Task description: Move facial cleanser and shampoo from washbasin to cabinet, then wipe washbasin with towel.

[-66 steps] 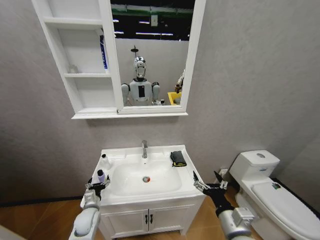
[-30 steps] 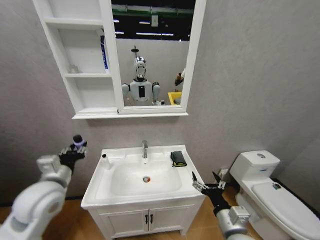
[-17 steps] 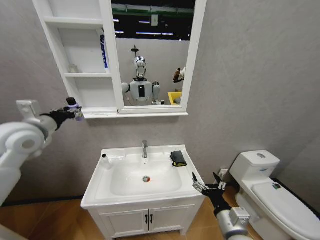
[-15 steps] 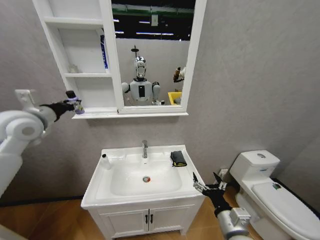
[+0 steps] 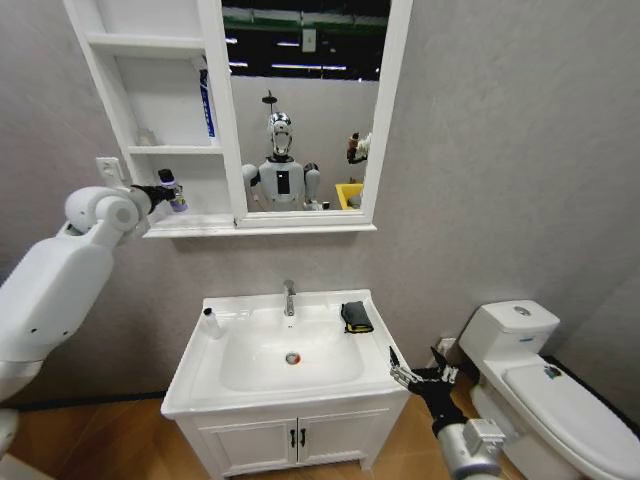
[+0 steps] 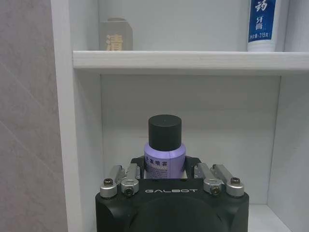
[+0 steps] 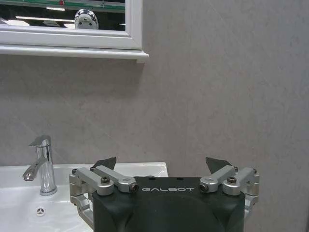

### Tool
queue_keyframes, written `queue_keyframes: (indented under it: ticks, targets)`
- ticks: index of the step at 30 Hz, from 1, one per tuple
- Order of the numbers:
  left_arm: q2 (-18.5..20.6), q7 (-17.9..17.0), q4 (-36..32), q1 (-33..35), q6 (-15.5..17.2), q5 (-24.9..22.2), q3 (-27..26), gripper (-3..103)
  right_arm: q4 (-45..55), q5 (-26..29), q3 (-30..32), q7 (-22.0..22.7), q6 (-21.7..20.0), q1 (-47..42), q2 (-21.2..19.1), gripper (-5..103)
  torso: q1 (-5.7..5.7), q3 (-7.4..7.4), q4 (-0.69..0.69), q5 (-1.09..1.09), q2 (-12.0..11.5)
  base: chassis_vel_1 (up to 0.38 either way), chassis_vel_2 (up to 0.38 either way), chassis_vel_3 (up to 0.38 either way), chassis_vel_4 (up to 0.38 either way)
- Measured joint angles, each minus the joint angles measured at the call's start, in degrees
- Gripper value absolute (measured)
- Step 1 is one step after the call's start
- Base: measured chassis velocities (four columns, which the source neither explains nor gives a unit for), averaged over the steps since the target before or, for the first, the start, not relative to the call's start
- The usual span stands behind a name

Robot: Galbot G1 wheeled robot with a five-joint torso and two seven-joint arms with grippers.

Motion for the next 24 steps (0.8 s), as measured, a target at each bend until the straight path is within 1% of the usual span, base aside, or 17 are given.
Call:
queue_keyframes:
  ticks: [1,2,4,9,10,11,13,15,16,17,18,21,22,24]
  targets:
    - [-0.4,0.5,1.0,-0.2,-0.2,0.8,0.3,43,-0.1,0.0,0.1,0.0,0.2,0.0,0.0,100,0.00,0.00,0.02,0.00,0.0,0.000,0.000,0.000,0.000]
    - [-0.4,0.5,1.0,-0.2,-0.2,0.8,0.3,43,-0.1,0.0,0.1,0.0,0.2,0.0,0.0,100,0.00,0.00,0.02,0.00,0.0,0.000,0.000,0.000,0.000]
    - [-1.5,1.1,3.0,-0.5,-0.7,2.5,0.5,43,-0.2,0.1,0.2,0.0,0.5,-0.1,0.1,100,-0.01,0.00,0.01,-0.01,0.0,0.000,0.000,0.000,0.000]
    - [-1.9,0.8,3.3,-0.3,-0.7,3.3,0.5,43,-0.3,0.2,0.3,0.1,0.6,-0.1,0.2,100,0.00,0.00,0.01,-0.01,0.0,0.000,0.000,0.000,0.000]
    - [-2.0,0.7,3.3,-0.2,-0.7,3.5,0.5,40,-0.4,0.2,0.3,0.1,0.7,-0.1,0.2,100,-0.01,-0.01,0.01,-0.01,0.0,0.000,0.000,0.000,0.000]
    - [-2.1,0.6,3.5,-0.2,-0.7,3.7,0.6,45,-0.4,0.2,0.3,0.1,0.7,0.0,0.2,100,-0.01,-0.01,0.01,0.00,0.0,0.000,0.000,0.000,0.000]
    - [-2.2,0.4,3.8,-0.2,-0.7,3.9,0.6,45,-0.4,0.2,0.4,0.2,0.8,0.1,0.2,100,-0.01,-0.01,0.01,0.00,0.0,0.000,0.000,0.000,0.000]
    - [-2.6,0.3,4.6,-0.2,-0.8,4.9,0.7,56,-0.3,0.3,0.4,0.2,0.8,0.0,0.2,100,-0.01,-0.01,0.01,-0.01,0.0,0.000,0.000,0.000,0.000]
    - [-2.6,0.3,4.6,-0.2,-0.8,4.9,0.7,56,-0.3,0.3,0.4,0.2,0.8,0.0,0.2,100,-0.01,-0.01,0.01,-0.01,0.0,0.000,0.000,0.000,0.000]
    - [-2.7,0.2,4.7,-0.1,-0.8,5.2,0.7,61,-0.3,0.4,0.5,0.2,0.8,0.0,0.2,100,-0.01,-0.01,0.01,-0.01,0.0,0.000,0.000,0.000,0.000]
    - [-2.7,0.2,4.7,-0.1,-0.8,5.2,0.7,61,-0.3,0.4,0.5,0.2,0.8,0.0,0.2,100,-0.01,-0.01,0.01,-0.01,0.0,0.000,0.000,0.000,0.000]
    - [-3.0,-0.1,4.4,0.3,-1.0,5.6,0.3,78,-0.2,0.6,0.9,0.3,1.0,-0.1,0.1,100,-0.01,-0.01,0.01,-0.01,0.0,0.000,0.000,0.000,0.000]
    - [-3.0,-0.1,4.4,0.3,-1.0,5.6,0.3,78,-0.2,0.6,0.9,0.3,1.0,-0.1,0.1,100,-0.01,-0.01,0.01,-0.01,0.0,0.000,0.000,0.000,0.000]
    - [-3.1,-0.5,3.5,0.6,-1.2,5.6,-0.1,89,-0.2,0.6,1.0,0.3,1.1,-0.1,0.1,100,-0.01,-0.01,0.00,0.00,0.0,0.000,0.000,0.000,0.000]
